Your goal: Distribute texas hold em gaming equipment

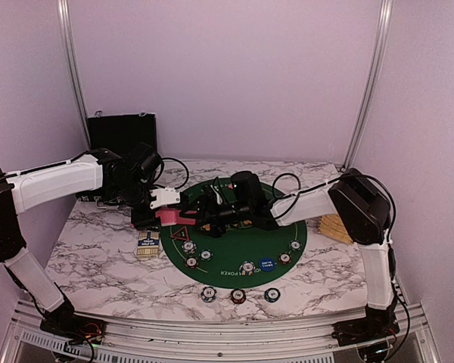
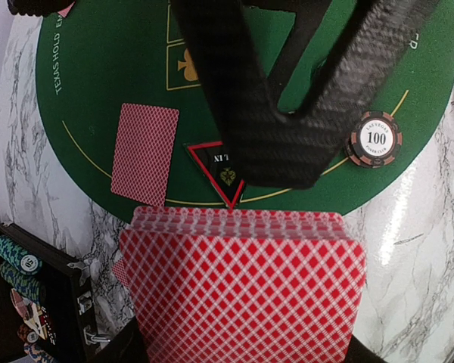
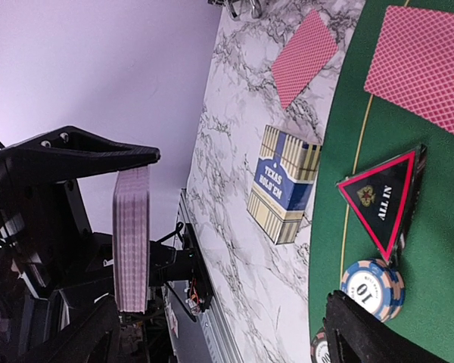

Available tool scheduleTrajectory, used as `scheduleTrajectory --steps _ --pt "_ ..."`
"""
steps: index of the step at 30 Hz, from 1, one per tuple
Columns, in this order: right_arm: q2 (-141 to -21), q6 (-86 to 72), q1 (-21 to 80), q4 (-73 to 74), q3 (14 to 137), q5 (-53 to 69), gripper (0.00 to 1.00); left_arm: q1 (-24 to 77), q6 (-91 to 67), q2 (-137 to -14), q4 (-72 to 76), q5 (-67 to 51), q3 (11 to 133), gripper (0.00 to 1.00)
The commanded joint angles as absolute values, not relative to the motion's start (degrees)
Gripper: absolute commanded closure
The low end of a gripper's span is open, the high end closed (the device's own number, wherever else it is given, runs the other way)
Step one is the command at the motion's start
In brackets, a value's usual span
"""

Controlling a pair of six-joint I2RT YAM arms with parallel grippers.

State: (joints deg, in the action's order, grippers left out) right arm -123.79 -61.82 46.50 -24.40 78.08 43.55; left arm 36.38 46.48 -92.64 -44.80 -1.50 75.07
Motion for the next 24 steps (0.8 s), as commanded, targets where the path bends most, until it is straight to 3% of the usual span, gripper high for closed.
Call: scheduleTrajectory --steps 1,24 --pt "-126.14 -65.16 47.58 -29.18 81.36 45.36 0.08 36.21 45.91 -92.2 -45.12 -2.84 77.15 0.94" --pt "-128.3 -70.14 48.77 -35.04 83.03 46.73 0.11 36.21 45.99 -92.19 -45.17 -2.83 76.68 0.95"
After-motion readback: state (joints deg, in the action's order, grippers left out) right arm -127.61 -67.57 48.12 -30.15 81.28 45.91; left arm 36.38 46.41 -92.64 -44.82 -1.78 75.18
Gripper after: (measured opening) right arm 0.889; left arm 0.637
